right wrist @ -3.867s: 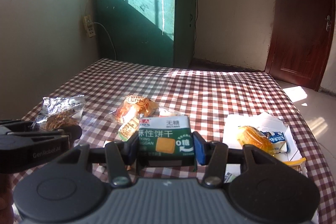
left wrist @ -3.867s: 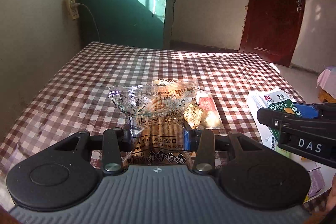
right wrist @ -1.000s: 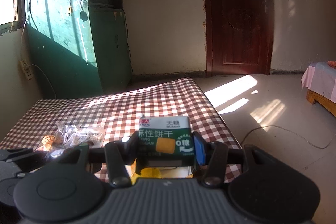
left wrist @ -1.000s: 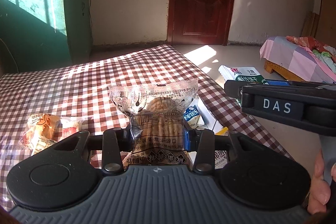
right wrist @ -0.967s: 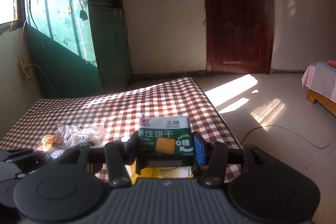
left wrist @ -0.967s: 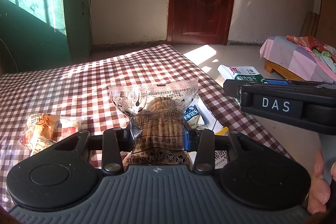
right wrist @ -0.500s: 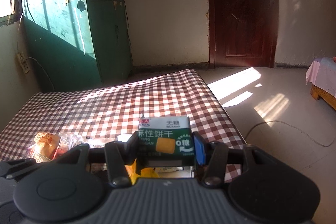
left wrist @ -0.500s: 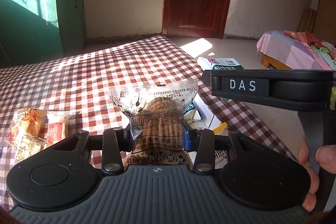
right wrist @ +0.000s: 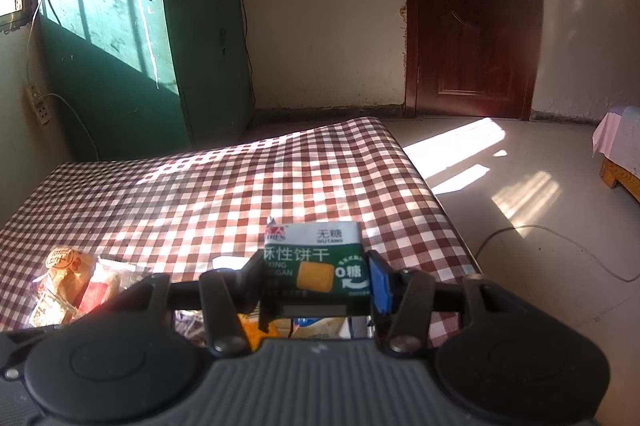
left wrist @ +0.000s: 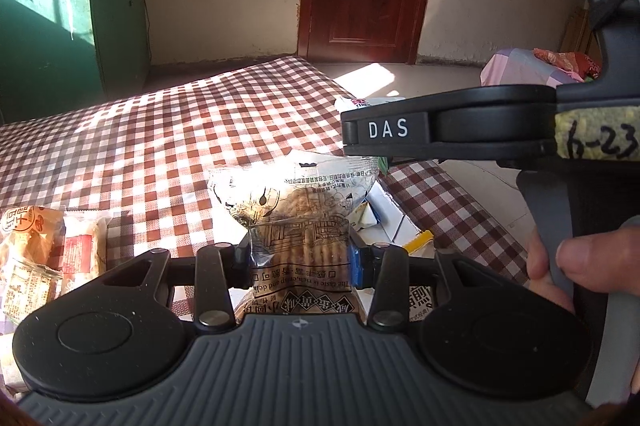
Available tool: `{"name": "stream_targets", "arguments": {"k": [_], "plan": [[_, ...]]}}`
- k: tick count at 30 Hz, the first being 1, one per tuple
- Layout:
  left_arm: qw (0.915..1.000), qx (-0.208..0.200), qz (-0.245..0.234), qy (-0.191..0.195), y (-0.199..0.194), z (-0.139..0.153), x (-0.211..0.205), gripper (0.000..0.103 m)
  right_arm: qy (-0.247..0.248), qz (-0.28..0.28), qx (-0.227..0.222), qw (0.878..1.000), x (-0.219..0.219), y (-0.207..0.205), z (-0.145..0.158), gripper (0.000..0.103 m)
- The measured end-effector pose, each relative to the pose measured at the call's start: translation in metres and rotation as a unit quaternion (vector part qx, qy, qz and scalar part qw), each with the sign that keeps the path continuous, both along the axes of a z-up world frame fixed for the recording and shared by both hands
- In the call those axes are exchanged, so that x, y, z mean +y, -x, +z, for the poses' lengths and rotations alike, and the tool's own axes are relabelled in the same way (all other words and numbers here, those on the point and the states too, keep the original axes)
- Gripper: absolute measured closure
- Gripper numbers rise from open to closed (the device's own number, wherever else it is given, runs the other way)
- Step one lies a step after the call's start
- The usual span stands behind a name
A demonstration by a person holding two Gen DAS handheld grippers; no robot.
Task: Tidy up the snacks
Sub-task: 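Carry the clear cookie bag and green biscuit box toward the white tray, then open both grippers to drop the cookie bag and biscuit box onto the tray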
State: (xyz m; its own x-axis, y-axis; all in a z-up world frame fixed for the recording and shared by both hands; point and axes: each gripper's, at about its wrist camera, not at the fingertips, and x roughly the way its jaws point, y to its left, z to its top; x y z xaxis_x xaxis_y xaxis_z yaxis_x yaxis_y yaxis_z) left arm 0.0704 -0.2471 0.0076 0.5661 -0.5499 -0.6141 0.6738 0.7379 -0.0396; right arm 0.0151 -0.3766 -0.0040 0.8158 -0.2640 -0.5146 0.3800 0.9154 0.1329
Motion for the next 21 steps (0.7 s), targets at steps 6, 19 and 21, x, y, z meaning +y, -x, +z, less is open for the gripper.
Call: {"name": "stream_targets", "arguments": {"k": [6,19,21], "plan": [[0.9996,0.008,-0.029,0.004,0.001,-0.004,-0.006,0.044,0.0,0.007,0.002,1.0,-0.003,-0.011,-0.004,0.05],[0.9998,-0.01,0.01,0.012,0.012,0.017,0.016,0.025,0.016,-0.017,-0.028,0.999,0.006,0.021,0.017,0.046],[0.9996,-0.012,0.023,0.01,0.01,0.02,0.022,0.022,0.025,-0.02,-0.031,0.999,0.009,0.028,0.021,0.045]]}}
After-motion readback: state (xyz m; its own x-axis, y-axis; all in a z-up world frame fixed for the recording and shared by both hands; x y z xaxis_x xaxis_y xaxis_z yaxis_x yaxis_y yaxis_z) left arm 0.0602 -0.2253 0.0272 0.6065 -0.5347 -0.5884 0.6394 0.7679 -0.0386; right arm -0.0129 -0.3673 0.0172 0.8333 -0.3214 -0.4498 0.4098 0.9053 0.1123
